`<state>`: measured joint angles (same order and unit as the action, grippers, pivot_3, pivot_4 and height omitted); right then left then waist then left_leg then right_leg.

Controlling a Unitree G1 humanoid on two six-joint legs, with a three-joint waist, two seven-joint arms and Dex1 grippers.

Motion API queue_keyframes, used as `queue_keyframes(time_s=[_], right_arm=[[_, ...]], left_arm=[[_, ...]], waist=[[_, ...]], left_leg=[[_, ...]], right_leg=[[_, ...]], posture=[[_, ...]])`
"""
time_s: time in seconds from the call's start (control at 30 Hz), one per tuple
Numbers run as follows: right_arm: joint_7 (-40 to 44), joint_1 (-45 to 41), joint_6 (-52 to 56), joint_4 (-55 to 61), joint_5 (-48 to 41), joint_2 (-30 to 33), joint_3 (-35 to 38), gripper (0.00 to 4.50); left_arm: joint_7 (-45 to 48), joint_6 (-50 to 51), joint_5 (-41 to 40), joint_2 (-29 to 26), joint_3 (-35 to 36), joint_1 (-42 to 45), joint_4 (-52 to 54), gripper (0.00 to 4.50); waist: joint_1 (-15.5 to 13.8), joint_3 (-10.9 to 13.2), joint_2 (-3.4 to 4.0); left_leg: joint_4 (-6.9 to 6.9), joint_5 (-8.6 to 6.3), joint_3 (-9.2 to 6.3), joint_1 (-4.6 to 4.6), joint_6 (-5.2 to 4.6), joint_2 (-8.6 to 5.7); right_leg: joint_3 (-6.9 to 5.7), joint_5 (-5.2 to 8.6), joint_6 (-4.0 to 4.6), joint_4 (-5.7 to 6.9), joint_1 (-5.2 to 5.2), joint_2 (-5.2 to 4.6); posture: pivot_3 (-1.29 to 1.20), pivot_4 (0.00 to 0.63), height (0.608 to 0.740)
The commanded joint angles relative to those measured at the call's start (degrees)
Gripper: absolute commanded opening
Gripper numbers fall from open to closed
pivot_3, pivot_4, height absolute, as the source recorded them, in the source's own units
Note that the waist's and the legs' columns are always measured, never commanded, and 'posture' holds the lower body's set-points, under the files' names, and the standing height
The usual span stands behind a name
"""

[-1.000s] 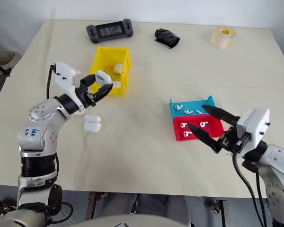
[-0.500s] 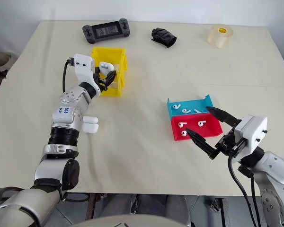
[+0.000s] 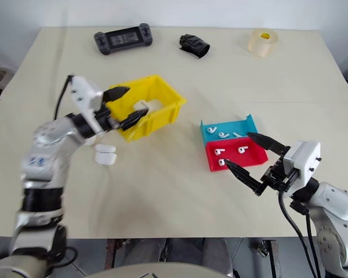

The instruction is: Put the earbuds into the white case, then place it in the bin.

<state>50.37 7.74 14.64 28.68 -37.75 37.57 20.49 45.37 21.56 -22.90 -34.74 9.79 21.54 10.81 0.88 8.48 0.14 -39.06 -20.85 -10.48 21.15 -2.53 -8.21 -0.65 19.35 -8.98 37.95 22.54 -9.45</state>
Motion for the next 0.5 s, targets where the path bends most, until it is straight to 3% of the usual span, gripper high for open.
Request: queue_keyframes(time_s=[0.03,0.2,0.5], right_arm=[[3.07,-1.59,-1.92,-2.18,-0.53,1.28,0.75,4.50],[5.83,-3.97,-3.26,-7.07,0.64,1.70,-0.01,4.50],[5.26,-6.43,-3.90,-8.63,2.35,0.41,-2.20,4.50]], left_arm=[[4.52,-1.77,-4.10,-4.23,8.42,-6.04,2.53,4.49],[6.31,-11.22,-1.05,-6.58,13.33,-13.46,-1.38,4.49],[-9.64,-8.94,1.36,5.63,6.39,-6.39,-2.02,4.49]], waist=[[0.03,0.01,0.02],[-0.77,0.02,0.03],[-2.52,0.01,0.01]], left_leg=[[0.00,0.00,0.00,0.00,0.00,0.01],[0.02,-0.01,-0.07,0.01,0.01,-0.02],[-0.19,0.00,-0.19,0.01,0.00,-0.18]], right_leg=[[-0.02,0.00,0.00,-0.02,0.00,0.01],[-0.02,0.00,0.01,-0.20,-0.08,0.01],[0.07,-0.06,0.09,-0.20,-0.18,-0.04]], posture=[[0.00,0.150,0.740],[0.00,0.150,0.740],[0.00,0.150,0.740]])
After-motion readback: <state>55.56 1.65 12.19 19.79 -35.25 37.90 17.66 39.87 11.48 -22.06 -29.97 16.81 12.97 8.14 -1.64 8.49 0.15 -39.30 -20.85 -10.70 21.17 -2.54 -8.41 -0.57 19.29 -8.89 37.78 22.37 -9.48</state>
